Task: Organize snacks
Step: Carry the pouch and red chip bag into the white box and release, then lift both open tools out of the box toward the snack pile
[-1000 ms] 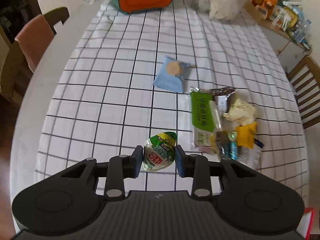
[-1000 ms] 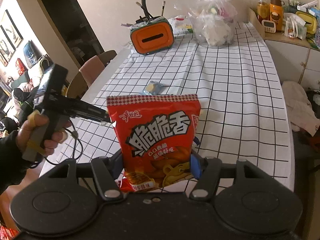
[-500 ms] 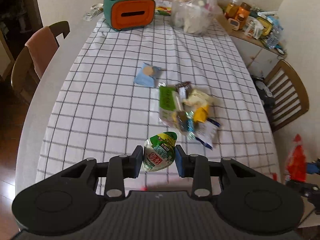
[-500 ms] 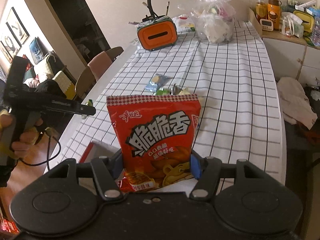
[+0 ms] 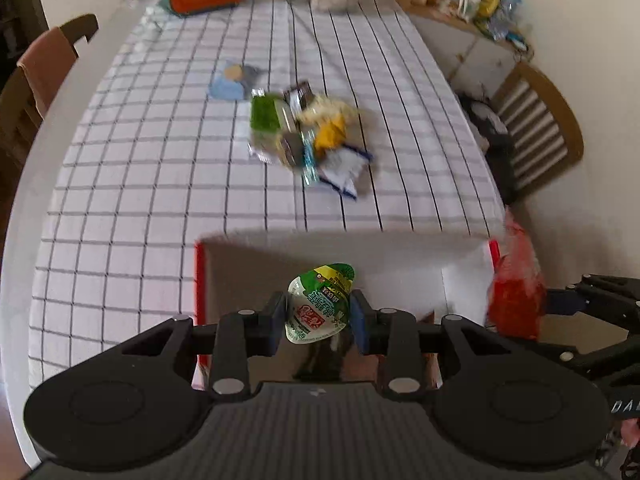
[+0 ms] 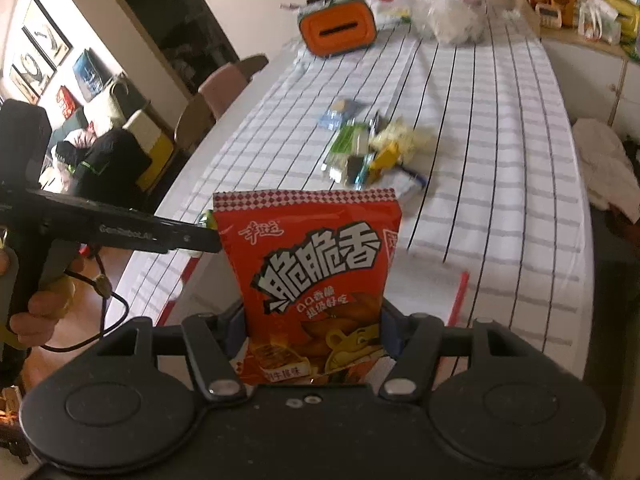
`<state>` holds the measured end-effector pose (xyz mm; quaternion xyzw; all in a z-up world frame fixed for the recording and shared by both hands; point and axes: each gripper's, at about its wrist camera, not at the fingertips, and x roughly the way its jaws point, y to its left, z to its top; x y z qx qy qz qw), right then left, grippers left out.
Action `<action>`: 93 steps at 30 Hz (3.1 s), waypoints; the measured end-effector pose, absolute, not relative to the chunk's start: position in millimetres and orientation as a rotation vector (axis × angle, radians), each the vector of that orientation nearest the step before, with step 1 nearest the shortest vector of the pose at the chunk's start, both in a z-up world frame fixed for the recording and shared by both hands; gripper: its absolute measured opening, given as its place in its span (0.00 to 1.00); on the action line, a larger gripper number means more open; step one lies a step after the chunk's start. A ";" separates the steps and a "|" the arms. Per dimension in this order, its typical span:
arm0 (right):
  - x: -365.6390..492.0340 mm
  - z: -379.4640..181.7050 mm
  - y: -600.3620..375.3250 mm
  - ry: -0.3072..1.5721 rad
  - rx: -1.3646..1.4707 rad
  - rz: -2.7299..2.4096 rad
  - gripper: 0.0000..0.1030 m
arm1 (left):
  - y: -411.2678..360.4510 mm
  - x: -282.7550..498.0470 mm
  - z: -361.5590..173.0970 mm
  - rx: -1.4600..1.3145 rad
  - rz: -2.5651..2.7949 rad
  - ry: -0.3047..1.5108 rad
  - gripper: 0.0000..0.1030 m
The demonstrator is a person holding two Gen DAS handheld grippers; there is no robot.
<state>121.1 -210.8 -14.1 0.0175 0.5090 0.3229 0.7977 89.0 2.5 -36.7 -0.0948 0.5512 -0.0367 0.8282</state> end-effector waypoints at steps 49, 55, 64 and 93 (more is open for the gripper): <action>91.3 -106.8 -174.9 1.250 -0.166 0.528 0.70 | -43.9 93.9 -149.6 -0.138 -0.025 1.555 0.43; 92.3 -93.8 -181.3 1.220 -0.132 0.533 0.74 | -40.1 88.2 -128.8 -0.122 -0.028 1.494 0.54; 100.6 -59.1 -194.8 1.134 -0.059 0.548 0.80 | -31.7 86.2 -88.3 -0.138 -0.029 1.373 0.64; 206.0 -1.1 -184.2 0.994 0.023 0.464 0.95 | 37.3 152.4 -11.4 -0.054 0.081 0.958 0.80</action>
